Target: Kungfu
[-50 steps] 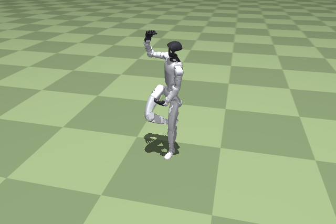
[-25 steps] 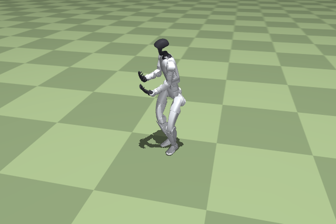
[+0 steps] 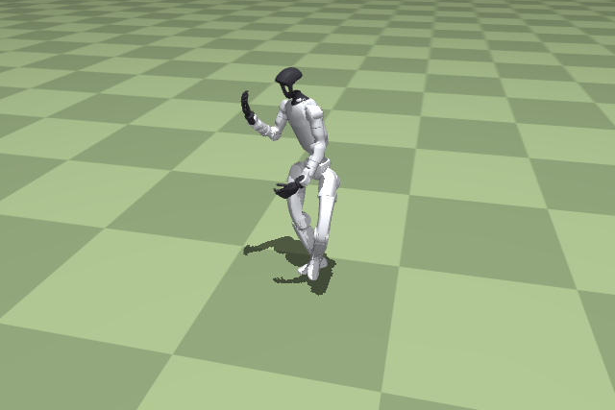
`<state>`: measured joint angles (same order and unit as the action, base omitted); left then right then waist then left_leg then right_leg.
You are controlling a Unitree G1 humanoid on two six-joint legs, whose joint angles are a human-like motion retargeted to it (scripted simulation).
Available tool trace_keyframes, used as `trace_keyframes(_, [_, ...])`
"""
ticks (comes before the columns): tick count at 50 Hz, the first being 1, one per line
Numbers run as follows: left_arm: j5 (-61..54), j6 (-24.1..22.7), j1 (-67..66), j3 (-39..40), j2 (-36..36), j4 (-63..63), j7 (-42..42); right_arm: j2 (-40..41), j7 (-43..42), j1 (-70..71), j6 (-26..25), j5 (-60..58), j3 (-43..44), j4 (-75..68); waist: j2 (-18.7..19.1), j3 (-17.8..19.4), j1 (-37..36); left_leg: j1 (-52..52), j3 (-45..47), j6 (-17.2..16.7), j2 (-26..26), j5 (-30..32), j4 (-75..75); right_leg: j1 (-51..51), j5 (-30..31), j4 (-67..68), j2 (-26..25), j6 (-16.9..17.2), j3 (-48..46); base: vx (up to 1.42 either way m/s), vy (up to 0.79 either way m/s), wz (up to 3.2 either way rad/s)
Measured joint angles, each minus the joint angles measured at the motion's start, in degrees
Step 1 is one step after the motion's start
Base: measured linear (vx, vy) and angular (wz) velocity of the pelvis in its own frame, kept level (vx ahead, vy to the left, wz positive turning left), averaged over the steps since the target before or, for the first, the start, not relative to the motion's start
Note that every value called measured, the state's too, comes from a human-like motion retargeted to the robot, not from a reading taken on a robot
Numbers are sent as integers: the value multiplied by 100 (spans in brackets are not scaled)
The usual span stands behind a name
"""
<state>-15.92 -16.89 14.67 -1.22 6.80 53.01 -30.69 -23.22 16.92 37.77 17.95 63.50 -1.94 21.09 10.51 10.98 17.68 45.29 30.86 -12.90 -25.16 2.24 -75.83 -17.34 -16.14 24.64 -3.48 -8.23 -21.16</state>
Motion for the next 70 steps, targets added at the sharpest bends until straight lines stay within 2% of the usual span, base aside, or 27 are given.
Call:
trace_keyframes(2, [500, -151, -155, 639, 486, -308, 258, -550, -702, 50, 468, -575, 1008, 584, 54, -47, -302, 765, -476, 343, -649, -410, -1601, 317, 156, -399, -271, -102, -37, 19, -31, -9])
trace_keyframes(4, [974, -366, -329, 1354, 1133, -539, 634, -1063, -1545, -1, 830, -1288, 2041, 1044, -93, -113, -714, 1457, -863, 1008, -1688, -634, -2330, 618, 221, -561, -429, -207, 155, 27, -38, -90])
trace_keyframes(5, [1238, -474, -389, 1747, 1577, -623, 916, -1313, -2086, -41, 1038, -1783, 2572, 1262, -172, -57, -956, 1915, -1183, 1485, -2492, -654, -2397, 832, 230, -588, -585, -270, 302, 22, -30, -109])
trace_keyframes(7, [1477, -470, -387, 2111, 2213, -562, 1562, -1596, -2824, -75, 1245, -2633, 3175, 1492, -483, 81, -1136, 2062, -1008, 2140, -3103, -433, -1041, 997, 272, -498, -447, -225, 651, 0, -11, -60])
trace_keyframes(8, [1643, -431, -334, 2313, 2593, -436, 2045, -1726, -3334, -87, 1283, -3210, 3522, 1622, -755, 140, -1129, 2119, -845, 2330, -3024, -72, 206, 1013, 316, -471, -244, -173, 812, -20, -6, 20])
trace_keyframes(10, [1994, -346, -69, 2664, 3168, 145, 3066, -1992, -4490, -202, 1092, -4359, 4005, 1886, -1272, 109, -931, 2094, -1064, 1987, -2031, 993, 3355, 1043, 382, -600, 306, -70, 861, -24, -9, 86])
trace_keyframes(12, [2030, -266, 215, 2935, 3393, 763, 3670, -2386, -5343, -426, 899, -5227, 4298, 1982, -1528, -104, -853, 2050, -1607, 1865, -1357, 525, 5368, 1084, 473, -920, 745, -28, 651, -15, -4, 65])
trace_keyframes(15, [1505, -347, 280, 3328, 3127, 832, 3575, -3002, -5773, -794, 864, -5870, 4662, 1872, -1738, -287, -1226, 2241, -1904, 2209, -1299, -83, 5302, 825, 510, -842, 1170, 9, 712, -3, 7, -47])
trace_keyframes(19, [700, -453, -511, 3433, 2424, -86, 3409, -3137, -5417, -932, 1121, -5182, 4207, 1711, -1701, -312, -1307, 2377, -1747, 2426, -1699, -113, 2156, 749, 463, -547, 1287, -15, 965, 17, 18, -63])
trace_keyframes(22, [1162, -1040, -1078, 3638, 1601, -726, 4029, -3200, -5127, -1033, 1389, -4362, 4073, 1679, -1334, -458, -1306, 2293, -1395, 2541, -2427, -468, -355, 760, 439, -567, 951, -84, 1032, 18, 9, -24])
trace_keyframes(23, [1445, -1317, -1229, 3632, 1353, -875, 4489, -3226, -5090, -1081, 1427, -4179, 4090, 1705, -1148, -471, -1369, 2233, -1478, 2458, -2650, -498, -1104, 813, 450, -655, 755, -140, 988, 20, 1, -57])
trace_keyframes(25, [1979, -1686, -1393, 3430, 936, -1016, 5689, -3250, -5034, -1109, 1435, -4138, 4151, 1755, -823, -481, -1485, 1921, -1641, 1934, -2818, -383, -2380, 867, 477, -833, 428, -235, 938, 17, -1, -72])
trace_keyframes(28, [2195, -1741, -1494, 2896, 517, -930, 6732, -3252, -5119, -1132, 1296, -4536, 4174, 1841, -495, -703, -1392, 1420, -1422, 771, -1832, 44, -3723, 681, 578, -1116, 254, -276, 835, 2, 6, -5])
trace_keyframes(30, [2029, -1761, -1605, 2635, 345, -855, 6549, -3198, -5163, -1210, 1293, -4726, 4140, 1899, -324, -950, -1097, 1305, -1022, 259, -1040, 118, -4246, 524, 685, -1334, 299, -235, 543, 1, 24, 103])
trace_keyframes(32, [1822, -1706, -1669, 2467, 212, -769, 6209, -3147, -5144, -1295, 1314, -4741, 4078, 1943, -229, -1123, -820, 1109, -510, 60, -336, 262, -4418, 385, 782, -1460, 444, -150, 296, 0, 34, 120])
trace_keyframes(35, [1571, -1594, -1726, 2223, 113, -729, 5974, -3100, -4993, -1360, 1295, -4644, 3924, 1935, -229, -1209, -596, 600, -53, -72, 377, 607, -4227, 333, 828, -1536, 669, -72, 42, 3, 25, 85])
trace_keyframes(40, [1355, -1586, -1929, 2005, 61, -1068, 6157, -3099, -4586, -1395, 1211, -4380, 3530, 1765, -305, -1220, -734, -137, -199, 196, 464, 566, -3582, 498, 735, -1566, 758, -71, -181, 16, 16, 37])
trace_keyframes(48, [1020, -1455, -2050, 2181, 112, -2035, 6321, -2635, -3153, -1125, 994, -3885, 1998, 903, -165, -1258, -1489, -130, -823, 788, -706, 442, -2406, 847, 536, -1644, 443, -139, -675, 16, 21, 54])
trace_keyframes(55, [1072, -1215, -1533, 2364, 520, -2778, 6411, -1426, -1457, -447, 806, -2690, 207, -1533, -220, -1334, -2235, 157, -544, 1149, -1058, 594, 90, 1495, 330, -1806, 278, 193, -1139, 19, 36, 134])
trace_keyframes(57, [1040, -1148, -1268, 2452, 714, -2928, 6493, -1049, -1078, -178, 564, -2718, -121, -2409, -285, -1375, -2448, 34, -401, 1003, -856, 778, 1328, 1682, 284, -1855, 273, 344, -1283, 19, 15, 148])
trace_keyframes(60, [937, -1052, -731, 2554, 1103, -3061, 6618, -437, -670, 425, 146, -3005, -504, -3801, -434, -1380, -2756, -390, -208, 534, -462, 1459, 3481, 1996, 193, -1938, 275, 592, -1461, 27, 14, 153])
trace_keyframes(62, [850, -995, -268, 2530, 1404, -3057, 6615, -89, -609, 894, 1, -3088, -647, -4581, -493, -1396, -2785, -707, 461, 781, -350, 1163, 4478, 2237, 105, -2022, 225, 781, -1820, 40, 8, 226])
trace_keyframes(64, [788, -906, 225, 2474, 1672, -2958, 6628, 208, -604, 1318, 8, -3121, -734, -5173, -539, -1459, -2709, -935, 846, 1270, -5, 685, 4913, 2441, 58, -2083, 148, 981, -2181, 63, 14, 247])
trace_keyframes(65, [768, -856, 481, 2452, 1789, -2871, 6651, 379, -626, 1517, 59, -3162, -770, -5441, -556, -1493, -2675, -1123, 1035, 1327, 140, 801, 5068, 2543, 46, -2090, 114, 1099, -2302, 72, 16, 218])
trace_keyframes(66, [750, -825, 740, 2456, 1891, -2755, 6671, 533, -703, 1731, 148, -3252, -801, -5679, -636, -1534, -2634, -1401, 1209, 1251, 348, 531, 5198, 2635, 47, -2075, 159, 1242, -2366, 66, 10, 188])
trace_keyframes(68, [680, -793, 1132, 2449, 2036, -2625, 6707, 765, -850, 2050, 284, -3422, -889, -5957, -934, -1675, -2682, -1820, 1411, 1445, 808, -224, 5308, 2792, 134, -2066, 422, 1550, -2447, 67, 2, 123])
trace_keyframes(70, [553, -756, 1603, 2381, 2269, -2401, 6653, 995, -1088, 2340, 544, -3764, -811, -6155, -1298, -1766, -2747, -2005, 1455, 1683, 1242, -274, 5522, 3046, 412, -2007, 666, 1889, -2641, 107, 8, 107])
